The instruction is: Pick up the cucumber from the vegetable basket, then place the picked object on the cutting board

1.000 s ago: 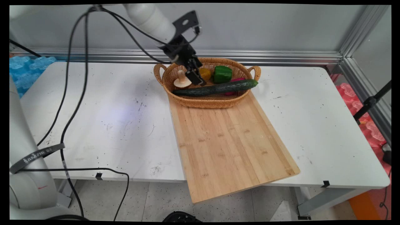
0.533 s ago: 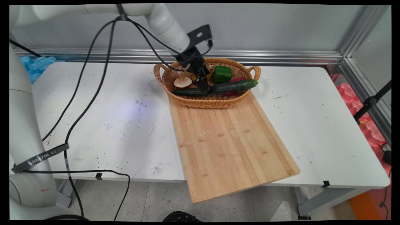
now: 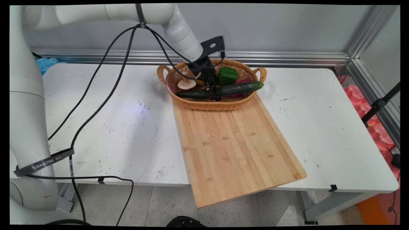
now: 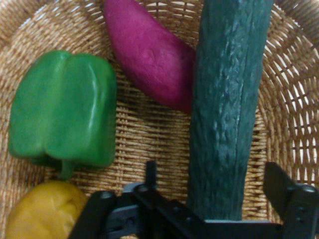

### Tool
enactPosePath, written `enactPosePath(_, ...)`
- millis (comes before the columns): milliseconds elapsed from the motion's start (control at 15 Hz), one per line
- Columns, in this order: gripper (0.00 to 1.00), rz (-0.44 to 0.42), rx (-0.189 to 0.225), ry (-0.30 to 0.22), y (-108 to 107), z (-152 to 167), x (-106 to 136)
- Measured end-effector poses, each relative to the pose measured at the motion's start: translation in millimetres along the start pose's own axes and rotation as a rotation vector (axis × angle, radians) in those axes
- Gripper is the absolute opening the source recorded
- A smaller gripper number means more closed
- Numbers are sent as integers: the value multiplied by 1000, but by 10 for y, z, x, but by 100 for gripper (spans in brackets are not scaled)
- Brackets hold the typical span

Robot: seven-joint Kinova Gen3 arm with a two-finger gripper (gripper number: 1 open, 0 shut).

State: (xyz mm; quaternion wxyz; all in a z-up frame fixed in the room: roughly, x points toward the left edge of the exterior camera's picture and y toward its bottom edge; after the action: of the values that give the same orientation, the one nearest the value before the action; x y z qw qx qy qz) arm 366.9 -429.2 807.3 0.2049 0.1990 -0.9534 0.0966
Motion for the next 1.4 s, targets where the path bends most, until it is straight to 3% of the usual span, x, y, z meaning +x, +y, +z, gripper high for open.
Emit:
enactPosePath(667, 0, 55, -12, -2, -34, -27, 99)
enactPosePath(1067, 0, 35, 5, 25, -6, -452, 288)
enactPosePath(1400, 0, 0, 2, 53, 177, -910, 476)
